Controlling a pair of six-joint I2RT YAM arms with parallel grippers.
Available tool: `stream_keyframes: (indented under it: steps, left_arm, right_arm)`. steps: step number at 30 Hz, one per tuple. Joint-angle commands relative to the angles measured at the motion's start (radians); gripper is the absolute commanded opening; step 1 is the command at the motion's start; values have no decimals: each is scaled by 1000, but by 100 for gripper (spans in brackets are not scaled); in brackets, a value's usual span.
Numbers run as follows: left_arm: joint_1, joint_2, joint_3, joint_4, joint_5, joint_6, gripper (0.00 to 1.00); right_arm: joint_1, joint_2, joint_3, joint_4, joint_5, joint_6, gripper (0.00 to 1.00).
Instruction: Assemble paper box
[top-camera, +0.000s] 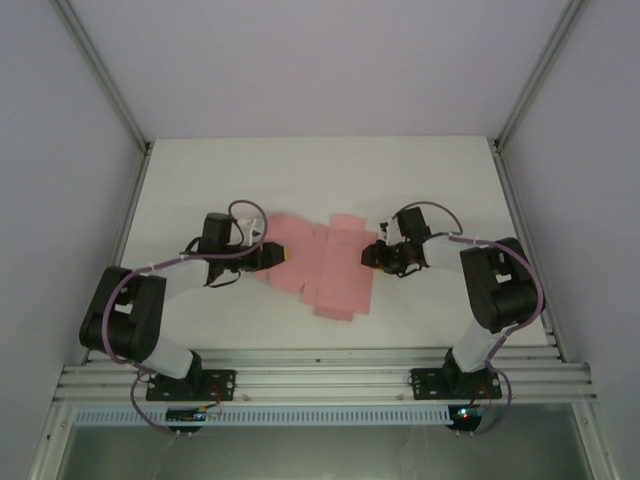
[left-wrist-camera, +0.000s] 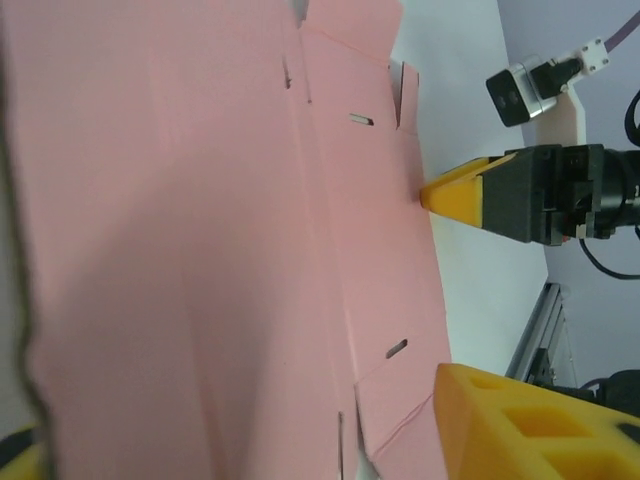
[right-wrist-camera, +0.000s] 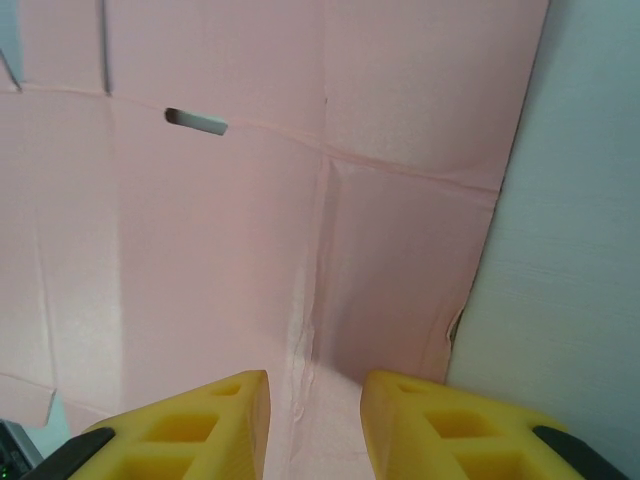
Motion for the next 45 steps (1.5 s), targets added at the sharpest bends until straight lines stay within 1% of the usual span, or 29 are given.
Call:
stream_keyframes:
  steps: [1, 3, 4, 5, 7, 8, 9, 10, 13, 16, 17, 19, 20, 23, 26, 28, 30, 34, 36, 40, 45]
  left_arm:
    - [-38, -9, 59, -36, -33, 44, 49]
    - [-42, -27, 73, -62, -50, 44, 43]
    - [-44, -41, 76, -74, -70, 48, 40]
    - [-46, -61, 74, -92, -109, 54, 36]
    - [-49, -92, 77, -130, -160, 69, 25]
    - [-51, -106, 80, -147, -170, 79, 16]
    - [-51, -120, 78, -154, -174, 84, 10]
    - [-51, -135, 76, -150, -177, 85, 4]
    - [-54, -180, 65, -124, -182, 72, 0]
    - [-54, -236, 41, -57, -156, 38, 0]
    - [-54, -261, 28, -14, -130, 22, 0]
    - [-57, -314, 1, 79, -87, -16, 0]
    - [-57, -338, -7, 110, -69, -27, 0]
    - [-60, -420, -6, 143, -50, -47, 0]
    - [-63, -493, -6, 153, -52, -66, 0]
    - [-63, -533, -6, 158, -65, -92, 0]
    - [-63, -565, -14, 197, -50, -119, 0]
    - [-64, -606, -15, 263, -22, -191, 0]
    - [-66, -614, -9, 277, -13, -212, 0]
    - [-75, -637, -8, 311, -22, -238, 0]
    - [-101, -652, -5, 349, -26, -250, 0]
  right_arm:
    - [0, 78, -65, -99, 116, -26, 36]
    - [-2, 75, -67, -96, 117, -28, 36]
    - [-4, 71, -71, -89, 119, -26, 36]
    - [-10, 66, -73, -88, 124, -23, 37]
    - [-18, 54, -72, -90, 115, -31, 38]
    - [-23, 33, -71, -89, 112, -32, 40]
    - [-29, 10, -72, -87, 110, -38, 42]
    - [-29, -23, -69, -88, 107, -44, 47]
    - [-33, -172, -72, -90, 123, -49, 58]
    - [-43, -345, -76, -100, 132, -46, 74]
    - [-51, -403, -79, -105, 127, -46, 80]
    - [-77, -506, -92, -105, 101, -36, 97]
    - [-92, -552, -103, -95, 83, -30, 100]
    - [-144, -664, -152, -26, 9, -7, 100]
    - [-201, -726, -195, 55, -83, 32, 100]
    - [-229, -735, -221, 115, -164, 54, 100]
    - [-242, -729, -247, 203, -244, 68, 100]
    - [-236, -685, -267, 401, -375, 128, 99]
    - [-225, -671, -266, 467, -393, 153, 97]
    - [-179, -646, -261, 557, -408, 148, 96]
    - [-121, -613, -230, 573, -399, 120, 93]
